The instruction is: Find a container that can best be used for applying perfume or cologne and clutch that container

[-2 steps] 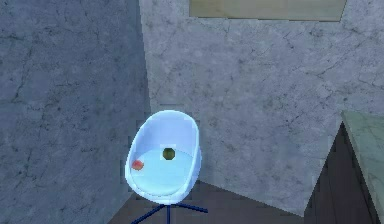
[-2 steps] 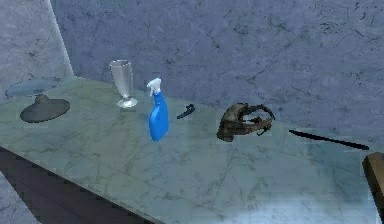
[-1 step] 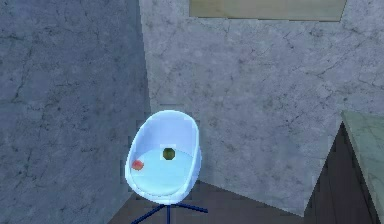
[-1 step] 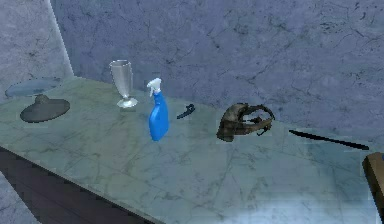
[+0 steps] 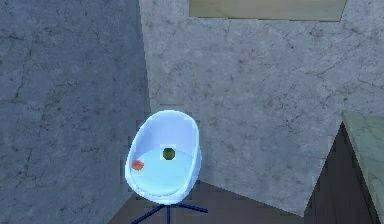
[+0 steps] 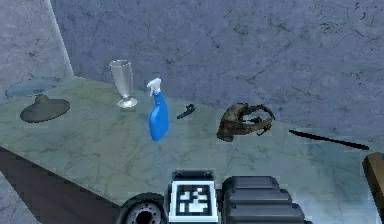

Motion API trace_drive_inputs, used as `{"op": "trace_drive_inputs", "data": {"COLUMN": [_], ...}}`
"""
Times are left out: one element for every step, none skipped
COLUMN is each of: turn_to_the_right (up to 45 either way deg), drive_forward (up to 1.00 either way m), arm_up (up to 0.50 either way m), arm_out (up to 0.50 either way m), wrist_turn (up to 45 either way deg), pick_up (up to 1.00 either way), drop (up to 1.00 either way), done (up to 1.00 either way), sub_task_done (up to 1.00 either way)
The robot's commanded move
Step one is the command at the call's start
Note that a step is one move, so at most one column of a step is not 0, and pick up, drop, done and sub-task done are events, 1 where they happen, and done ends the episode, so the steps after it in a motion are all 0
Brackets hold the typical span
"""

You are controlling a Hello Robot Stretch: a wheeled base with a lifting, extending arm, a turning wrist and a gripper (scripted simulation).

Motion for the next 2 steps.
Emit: {"op": "trace_drive_inputs", "data": {"turn_to_the_right": [0.0, 0.0], "drive_forward": [0.00, 0.00], "arm_up": [0.00, 0.00], "arm_out": [0.32, 0.00], "wrist_turn": [0.0, 45.0], "pick_up": [0.00, 0.00], "drop": [0.00, 0.00], "done": [0.00, 0.00], "sub_task_done": [0.00, 0.00]}}
